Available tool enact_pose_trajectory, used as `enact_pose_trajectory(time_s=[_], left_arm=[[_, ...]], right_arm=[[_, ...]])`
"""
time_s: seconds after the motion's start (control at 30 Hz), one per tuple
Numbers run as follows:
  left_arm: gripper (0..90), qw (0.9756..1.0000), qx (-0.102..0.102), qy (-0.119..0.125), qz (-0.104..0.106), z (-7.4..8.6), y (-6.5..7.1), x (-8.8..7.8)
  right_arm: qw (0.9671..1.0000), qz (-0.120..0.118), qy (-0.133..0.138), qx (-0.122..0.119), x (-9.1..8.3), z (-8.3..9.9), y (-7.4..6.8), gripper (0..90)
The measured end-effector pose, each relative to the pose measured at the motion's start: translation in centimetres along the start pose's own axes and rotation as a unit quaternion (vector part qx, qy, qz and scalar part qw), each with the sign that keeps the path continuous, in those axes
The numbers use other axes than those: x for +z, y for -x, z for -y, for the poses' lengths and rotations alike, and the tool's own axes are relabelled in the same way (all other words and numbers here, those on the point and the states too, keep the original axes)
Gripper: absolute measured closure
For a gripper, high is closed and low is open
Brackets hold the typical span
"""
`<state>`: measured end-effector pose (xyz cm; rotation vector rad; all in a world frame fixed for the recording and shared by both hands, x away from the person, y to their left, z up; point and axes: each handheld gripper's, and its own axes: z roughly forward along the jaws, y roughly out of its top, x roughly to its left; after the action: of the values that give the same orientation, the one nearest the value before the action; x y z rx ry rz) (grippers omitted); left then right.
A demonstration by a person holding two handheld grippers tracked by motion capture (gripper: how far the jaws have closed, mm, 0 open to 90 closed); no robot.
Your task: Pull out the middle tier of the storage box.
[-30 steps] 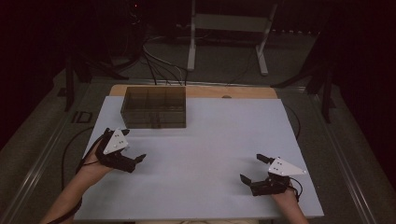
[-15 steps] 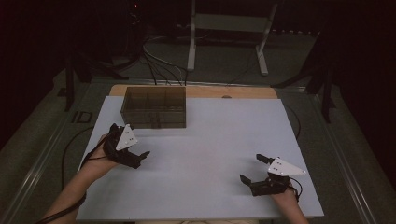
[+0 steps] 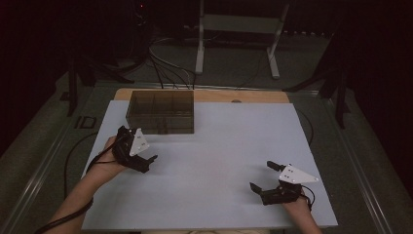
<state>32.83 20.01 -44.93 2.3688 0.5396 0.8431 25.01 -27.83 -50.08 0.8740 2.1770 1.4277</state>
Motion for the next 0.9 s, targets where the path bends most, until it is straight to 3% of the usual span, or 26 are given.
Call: enact_pose_trajectory(time_s=[0.33,0.47,0.63,0.83,0.87,0.9], left_arm=[[0.0,0.9993,0.023,-0.02,-0.023,-0.3,0.2,1.0],[0.0,0.9979,0.037,-0.028,-0.045,-0.6,0.4,1.3],[0.0,0.9944,0.061,-0.048,-0.072,-0.8,0.6,1.8],[0.1,0.9883,0.091,-0.068,-0.102,-1.0,1.1,2.4],[0.2,0.9862,0.098,-0.071,-0.113,-1.0,1.2,2.6],[1.3,0.9862,0.098,-0.071,-0.113,-1.0,1.2,2.6]], right_arm=[[1.0,0.0,-0.002,0.0,0.1,0.0,0.0,0.0],[1.0,-0.001,-0.002,0.0,0.1,0.0,0.0,0.0],[1.0,0.0,-0.004,0.0,0.1,0.0,0.0,0.0],[1.0,0.0,-0.003,0.001,0.1,0.0,0.0,0.0],[1.0,0.0,-0.003,0.0,0.1,0.0,0.0,0.0],[1.0,0.0,-0.003,0.0,0.1,0.0,0.0,0.0]])
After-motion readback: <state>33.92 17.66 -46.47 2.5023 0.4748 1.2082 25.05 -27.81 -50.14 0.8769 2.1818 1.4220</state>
